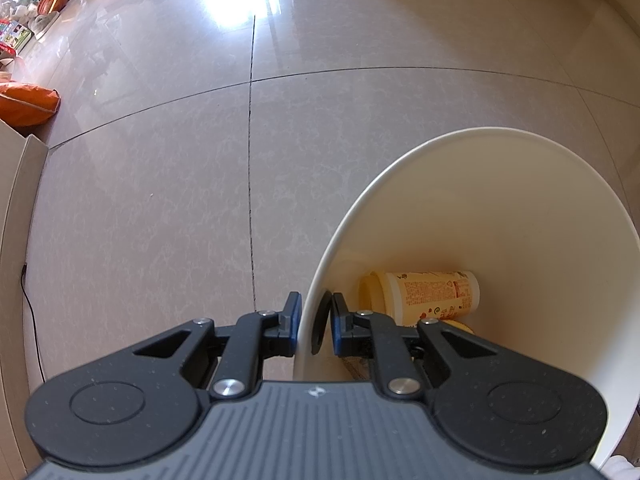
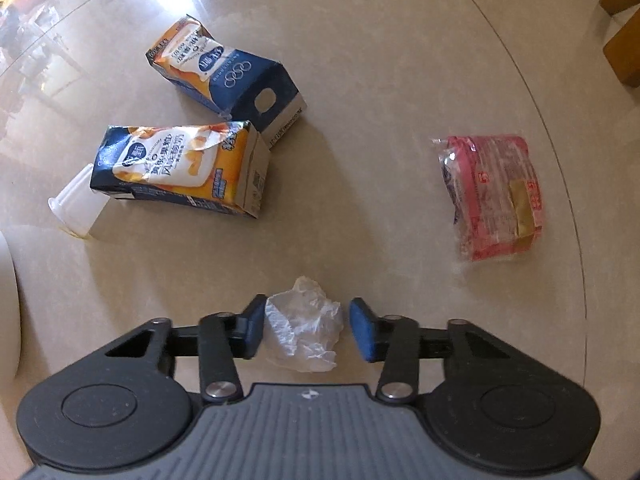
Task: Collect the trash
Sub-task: 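Move the right tool to the clear plastic wrapper and grasp it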
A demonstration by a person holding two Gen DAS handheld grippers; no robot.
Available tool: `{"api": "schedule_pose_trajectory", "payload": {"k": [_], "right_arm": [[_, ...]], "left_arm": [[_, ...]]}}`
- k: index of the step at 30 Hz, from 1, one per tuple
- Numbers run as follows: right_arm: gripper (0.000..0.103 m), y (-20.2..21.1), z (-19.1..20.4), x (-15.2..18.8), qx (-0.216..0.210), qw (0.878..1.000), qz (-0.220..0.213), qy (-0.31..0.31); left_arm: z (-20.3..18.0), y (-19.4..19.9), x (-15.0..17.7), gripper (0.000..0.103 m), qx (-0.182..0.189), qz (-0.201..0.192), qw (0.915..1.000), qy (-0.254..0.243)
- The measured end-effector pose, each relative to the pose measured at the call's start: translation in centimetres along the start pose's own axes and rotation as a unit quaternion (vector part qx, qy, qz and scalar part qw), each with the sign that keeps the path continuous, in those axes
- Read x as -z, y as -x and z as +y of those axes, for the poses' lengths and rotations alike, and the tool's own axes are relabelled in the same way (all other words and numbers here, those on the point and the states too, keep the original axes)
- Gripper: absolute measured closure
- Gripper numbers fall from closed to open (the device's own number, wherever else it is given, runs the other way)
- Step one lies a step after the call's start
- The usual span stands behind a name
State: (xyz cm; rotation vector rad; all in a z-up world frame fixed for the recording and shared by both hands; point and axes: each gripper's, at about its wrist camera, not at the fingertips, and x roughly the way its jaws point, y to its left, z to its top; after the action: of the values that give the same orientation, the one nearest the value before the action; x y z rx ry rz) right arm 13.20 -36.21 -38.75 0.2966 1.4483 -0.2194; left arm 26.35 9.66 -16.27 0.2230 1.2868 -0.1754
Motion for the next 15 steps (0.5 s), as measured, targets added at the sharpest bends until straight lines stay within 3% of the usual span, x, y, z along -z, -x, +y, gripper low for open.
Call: {"api": "schedule_pose_trajectory", "payload": {"k": [3,6,15], "right_arm": [[0.059,0.1,-0.1,0.4,0.002,1.0,0.005,-0.005],[0.071,0.2,0.1,0.6,0.004,1.0,0.01,-0.003],[0.075,2.8,1.0,0.5,-0.001,1.0,0.004,0.006]], "left_arm": [[0.0,0.0,0.0,0.09,0.0,-0.001,1.0,0.0],[-0.1,-0.2,0.0,0.09,-0.001,0.0,1.0,0.0],[-0.1,-0.2,0.0,0.09,-0.001,0.001,1.0,-0.001]]}}
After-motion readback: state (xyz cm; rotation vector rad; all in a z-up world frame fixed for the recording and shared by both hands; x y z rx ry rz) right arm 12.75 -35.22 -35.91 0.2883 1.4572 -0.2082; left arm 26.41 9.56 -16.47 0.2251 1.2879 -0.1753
